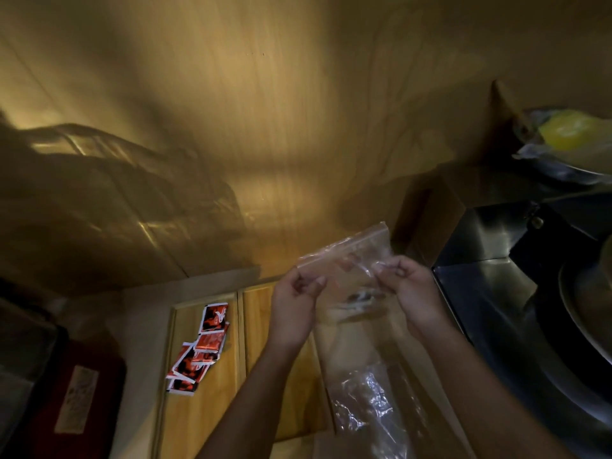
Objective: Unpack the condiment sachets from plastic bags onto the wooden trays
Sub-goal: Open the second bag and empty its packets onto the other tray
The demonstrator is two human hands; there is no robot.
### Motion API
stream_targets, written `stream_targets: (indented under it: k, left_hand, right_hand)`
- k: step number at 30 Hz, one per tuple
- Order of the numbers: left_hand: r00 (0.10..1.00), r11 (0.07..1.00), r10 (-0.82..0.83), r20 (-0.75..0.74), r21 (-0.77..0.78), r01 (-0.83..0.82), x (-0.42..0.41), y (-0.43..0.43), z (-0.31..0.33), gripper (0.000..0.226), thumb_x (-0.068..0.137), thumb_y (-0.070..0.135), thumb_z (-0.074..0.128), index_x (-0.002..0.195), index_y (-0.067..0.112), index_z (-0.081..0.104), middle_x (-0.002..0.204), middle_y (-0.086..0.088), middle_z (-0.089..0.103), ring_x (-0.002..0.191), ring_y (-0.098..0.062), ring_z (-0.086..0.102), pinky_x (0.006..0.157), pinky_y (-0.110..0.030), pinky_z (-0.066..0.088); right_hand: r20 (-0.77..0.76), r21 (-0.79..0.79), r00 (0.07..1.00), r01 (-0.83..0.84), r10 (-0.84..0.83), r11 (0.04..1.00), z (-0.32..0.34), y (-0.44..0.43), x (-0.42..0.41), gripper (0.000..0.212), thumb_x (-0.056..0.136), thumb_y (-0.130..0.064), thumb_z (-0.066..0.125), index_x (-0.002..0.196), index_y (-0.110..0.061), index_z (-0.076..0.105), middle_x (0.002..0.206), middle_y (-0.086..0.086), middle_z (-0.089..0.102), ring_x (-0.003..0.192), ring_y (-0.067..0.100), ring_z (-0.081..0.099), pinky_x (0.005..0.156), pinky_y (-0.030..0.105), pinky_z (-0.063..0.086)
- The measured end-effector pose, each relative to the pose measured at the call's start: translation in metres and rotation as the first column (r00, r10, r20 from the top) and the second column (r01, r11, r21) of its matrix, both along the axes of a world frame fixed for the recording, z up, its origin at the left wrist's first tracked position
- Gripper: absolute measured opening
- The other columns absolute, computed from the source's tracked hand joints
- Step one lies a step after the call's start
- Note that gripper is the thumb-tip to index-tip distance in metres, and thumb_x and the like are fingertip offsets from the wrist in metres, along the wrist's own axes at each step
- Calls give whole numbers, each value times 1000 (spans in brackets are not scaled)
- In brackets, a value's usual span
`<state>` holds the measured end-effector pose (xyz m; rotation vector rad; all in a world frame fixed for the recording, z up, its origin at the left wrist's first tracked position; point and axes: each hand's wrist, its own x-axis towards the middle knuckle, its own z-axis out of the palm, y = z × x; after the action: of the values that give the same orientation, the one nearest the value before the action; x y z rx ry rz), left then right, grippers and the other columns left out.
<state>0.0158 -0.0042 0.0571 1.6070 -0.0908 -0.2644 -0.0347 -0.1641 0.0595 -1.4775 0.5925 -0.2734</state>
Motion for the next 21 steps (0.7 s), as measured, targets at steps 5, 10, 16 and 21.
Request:
stream_targets:
  k: [5, 10, 16, 21]
  left_hand:
    - [995, 988, -31, 96, 156, 16, -7, 48, 31, 6, 83, 4, 63, 82, 10, 62, 78, -14, 61, 73, -21, 58, 68, -33, 47]
    - [990, 961, -55, 128, 277, 18, -30, 89, 55, 14, 86, 9, 60, 98, 15, 59, 78, -5, 65, 59, -1, 60, 56, -23, 49]
    - [985, 893, -79, 155, 451, 0, -46, 128, 50, 13, 89, 18, 58, 77, 13, 62, 68, -4, 63, 54, -4, 58, 50, -22, 47]
    - [996, 846, -79, 36, 531, 48, -56, 142, 30, 23, 95, 23, 46, 78, 16, 61, 66, 4, 59, 60, -12, 57, 62, -32, 48]
  right_hand:
    - [75, 25, 990, -122, 120, 992, 19, 26, 4, 17, 83, -4, 61, 68, -12, 61, 70, 7, 64, 65, 16, 61, 66, 29, 50]
    - [46, 31, 965, -259, 257, 966, 13, 64, 10, 20, 84, 1, 59, 66, -9, 55, 63, 8, 59, 48, 6, 57, 45, 10, 45]
    - [-16, 77, 923, -383, 385, 921, -9, 108, 11, 15, 82, 0, 61, 69, -4, 56, 60, 9, 59, 56, 17, 55, 60, 25, 47]
    - [-115, 101, 887, -438, 448, 893, -25, 127, 11, 22, 82, 0, 62, 63, -8, 55, 59, 6, 60, 58, 16, 56, 60, 23, 48]
